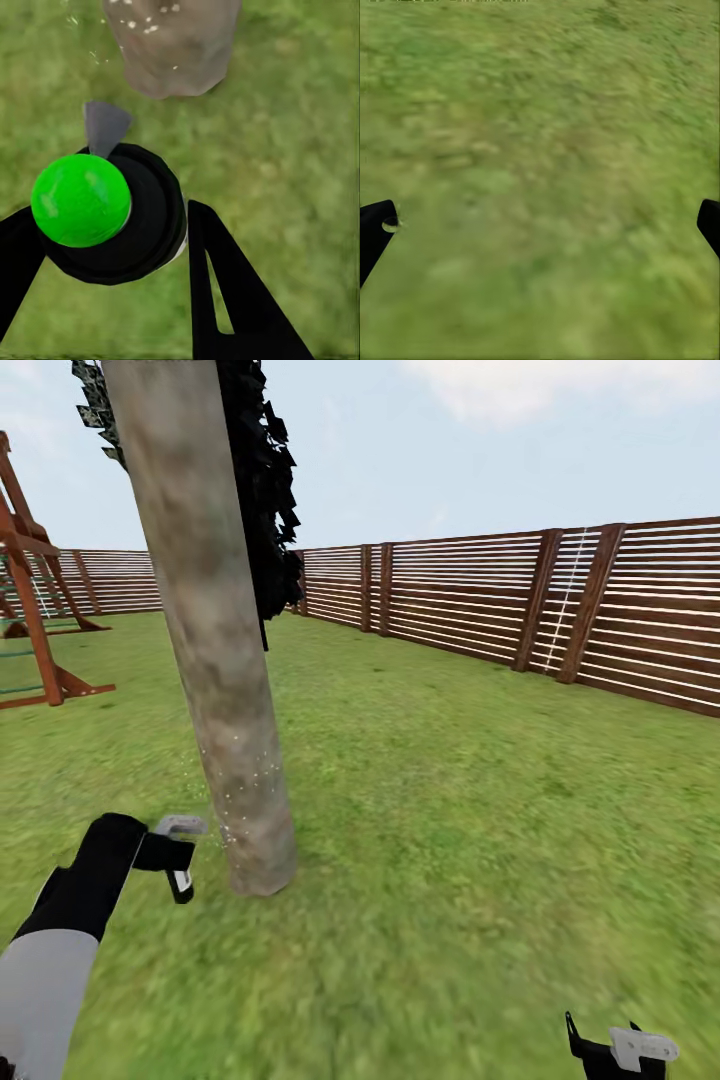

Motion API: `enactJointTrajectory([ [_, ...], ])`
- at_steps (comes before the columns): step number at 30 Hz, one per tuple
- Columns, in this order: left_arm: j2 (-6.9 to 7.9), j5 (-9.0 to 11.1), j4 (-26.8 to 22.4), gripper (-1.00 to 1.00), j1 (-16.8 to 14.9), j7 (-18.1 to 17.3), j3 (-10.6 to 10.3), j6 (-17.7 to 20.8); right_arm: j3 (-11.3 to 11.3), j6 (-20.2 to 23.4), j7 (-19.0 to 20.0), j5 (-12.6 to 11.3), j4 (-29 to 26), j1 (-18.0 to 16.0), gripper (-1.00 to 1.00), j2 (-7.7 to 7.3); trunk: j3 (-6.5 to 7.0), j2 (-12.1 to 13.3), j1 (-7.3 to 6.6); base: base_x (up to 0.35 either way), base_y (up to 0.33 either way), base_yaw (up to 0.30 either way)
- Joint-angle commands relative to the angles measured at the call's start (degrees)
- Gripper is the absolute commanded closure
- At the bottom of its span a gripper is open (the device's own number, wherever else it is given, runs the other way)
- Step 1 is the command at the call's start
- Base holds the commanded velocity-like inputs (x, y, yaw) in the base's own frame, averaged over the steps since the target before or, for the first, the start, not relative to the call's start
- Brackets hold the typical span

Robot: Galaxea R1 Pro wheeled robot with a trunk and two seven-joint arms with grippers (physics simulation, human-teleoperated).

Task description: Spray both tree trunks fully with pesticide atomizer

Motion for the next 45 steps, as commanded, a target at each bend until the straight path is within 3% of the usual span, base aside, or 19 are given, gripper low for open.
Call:
enactJointTrajectory([
  [1, -0.24, -0.11, 0.23, 1.0, -0.01, 0.03, -0.05, -0.06, 0.01, 0.0, 0.0, 0.01, 0.01, 0.0, -1.0, 0.0, 0.0, 0.0, 0.0, 0.0, 0.0, 0.248],
  [5, -0.79, -0.22, 0.35, 1.0, -0.36, 0.22, 0.17, 0.01, 0.01, 0.0, 0.0, 0.01, 0.03, 0.0, -1.0, 0.0, 0.0, 0.0, 0.0, 0.0, 0.0, 0.271],
  [8, 0.71, -0.49, 0.1, 1.0, -0.41, 0.22, 0.63, -0.04, 0.01, 0.0, 0.0, 0.01, 0.03, -0.01, -1.0, 0.0, 0.0, 0.0, 0.0, 0.0, 0.0, 0.275],
  [9, 1.99, -0.58, -0.11, 1.0, -0.38, 0.22, 0.77, -0.01, 0.01, 0.0, 0.0, 0.01, 0.03, -0.01, -1.0, 0.0, 0.0, 0.0, 0.0, 0.0, 0.0, 0.16],
  [11, 2.65, -0.66, -0.21, 1.0, -0.24, 0.22, 0.56, -0.04, 0.01, 0.0, 0.0, 0.01, 0.02, -0.02, -1.0, 0.0, 0.0, 0.0, 0.0, 0.0, 0.0, 0.067],
  [31, 2.8, -0.78, 1.59, 1.0, -0.01, 0.77, 0.69, 0.02, 0.01, 0.0, 0.0, 0.01, -0.06, -0.01, -1.0, 0.0, 0.0, 0.0, 0.0, 0.0, -0.247, 0.058],
  [35, 2.69, -0.69, 2.74, 1.0, -0.01, 3.99, 0.55, -0.01, 0.01, 0.0, 0.0, 0.01, -0.06, 0.0, -1.0, 0.0, 0.0, 0.0, 0.0, 0.0, -0.274, 0.273],
  [45, 2.6, -0.47, 2.82, 1.0, -0.01, 4.27, 0.64, 0.02, 0.01, 0.0, 0.0, 0.01, 0.0, 0.0, -1.0, 0.0, 0.0, 0.0, 0.0, 0.0, -0.274, 0.03],
])
